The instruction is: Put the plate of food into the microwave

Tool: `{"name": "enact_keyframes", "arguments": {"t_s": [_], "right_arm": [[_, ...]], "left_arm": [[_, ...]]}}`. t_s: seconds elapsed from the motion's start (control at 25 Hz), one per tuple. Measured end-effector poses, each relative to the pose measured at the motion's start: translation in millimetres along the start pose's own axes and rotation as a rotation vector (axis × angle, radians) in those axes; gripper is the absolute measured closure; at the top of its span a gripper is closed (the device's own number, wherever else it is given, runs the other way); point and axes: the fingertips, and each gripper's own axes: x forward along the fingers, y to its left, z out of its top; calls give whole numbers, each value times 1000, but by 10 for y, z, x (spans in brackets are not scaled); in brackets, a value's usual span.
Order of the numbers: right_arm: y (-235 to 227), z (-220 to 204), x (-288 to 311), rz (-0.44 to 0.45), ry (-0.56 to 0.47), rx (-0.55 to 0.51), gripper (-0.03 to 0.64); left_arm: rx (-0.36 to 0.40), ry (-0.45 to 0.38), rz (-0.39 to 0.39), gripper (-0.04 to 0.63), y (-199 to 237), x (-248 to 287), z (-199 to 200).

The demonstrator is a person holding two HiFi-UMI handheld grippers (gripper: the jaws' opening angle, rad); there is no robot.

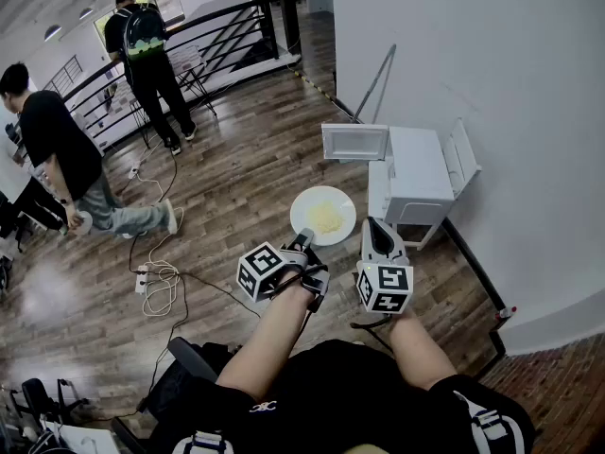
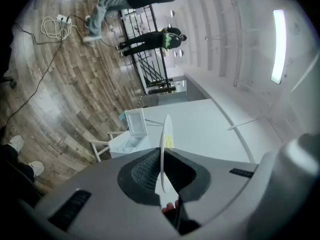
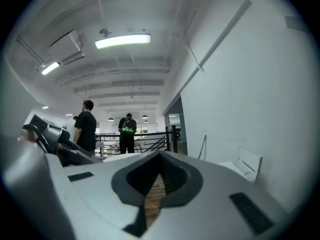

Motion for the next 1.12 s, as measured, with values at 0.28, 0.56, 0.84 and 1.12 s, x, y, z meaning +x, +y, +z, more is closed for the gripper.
{"name": "enact_keyframes", "arguments": {"t_s": [0.28,0.56,0.84,1.12], "right_arm": [[108,-64,106,-15,-5,1,611],[383,-187,224,-9,17,5,611],[860,-345,511,36,59,2,611],[852,-359,1256,88,45,15,611]], "left_arm": [[-21,21,-8,584,86,65,106],[-33,29,-33,584,168,-33,298],[-69,-1,-30,584,354,-232,680],[-77,-68,14,584,520,145,1125]]}}
